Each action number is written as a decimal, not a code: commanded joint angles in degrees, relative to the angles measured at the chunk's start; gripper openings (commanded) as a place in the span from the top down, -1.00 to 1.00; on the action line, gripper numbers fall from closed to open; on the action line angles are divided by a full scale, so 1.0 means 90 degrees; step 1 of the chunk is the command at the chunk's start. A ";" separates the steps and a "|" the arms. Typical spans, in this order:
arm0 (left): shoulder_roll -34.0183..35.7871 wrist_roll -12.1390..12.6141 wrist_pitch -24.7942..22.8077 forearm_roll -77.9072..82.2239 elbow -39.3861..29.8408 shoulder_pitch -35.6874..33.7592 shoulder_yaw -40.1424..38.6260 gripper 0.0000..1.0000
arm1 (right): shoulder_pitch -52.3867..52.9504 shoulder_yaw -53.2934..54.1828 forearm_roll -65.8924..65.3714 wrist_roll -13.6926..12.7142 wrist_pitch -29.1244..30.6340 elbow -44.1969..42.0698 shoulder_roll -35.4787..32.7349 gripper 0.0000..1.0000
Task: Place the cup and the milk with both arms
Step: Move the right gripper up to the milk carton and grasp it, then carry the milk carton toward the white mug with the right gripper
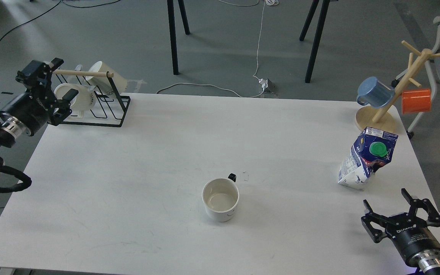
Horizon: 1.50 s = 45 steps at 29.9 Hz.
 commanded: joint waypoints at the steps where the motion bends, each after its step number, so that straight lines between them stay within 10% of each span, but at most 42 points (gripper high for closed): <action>1: 0.0012 0.0000 0.0001 0.0003 -0.0001 0.0052 0.0002 -0.98 | 0.0264 -0.0012 -0.0003 -0.0010 0.0000 -0.0186 0.0223 -0.94; 27: -0.0007 0.0000 0.0001 0.0003 -0.0001 0.0384 0.0002 -0.98 | 0.1397 -0.0022 -0.0081 -0.0029 0.0000 -0.1896 0.1708 -0.89; 29: -0.0007 0.0000 0.0001 0.0003 -0.0001 0.0384 0.0002 -0.98 | 0.1319 -0.0109 -0.0236 -0.0029 0.0000 -0.1896 0.1718 -0.62; 31: -0.0027 0.0000 0.0001 0.0003 -0.0001 0.0384 0.0002 -0.98 | 0.1270 -0.0129 -0.0383 -0.0019 0.0000 -0.1886 0.1718 0.06; 45: -0.0036 0.0000 0.0001 0.0003 0.0028 0.0414 0.0012 -0.98 | 0.1182 -0.0080 -0.0443 0.0030 0.0000 -0.1857 0.1718 0.49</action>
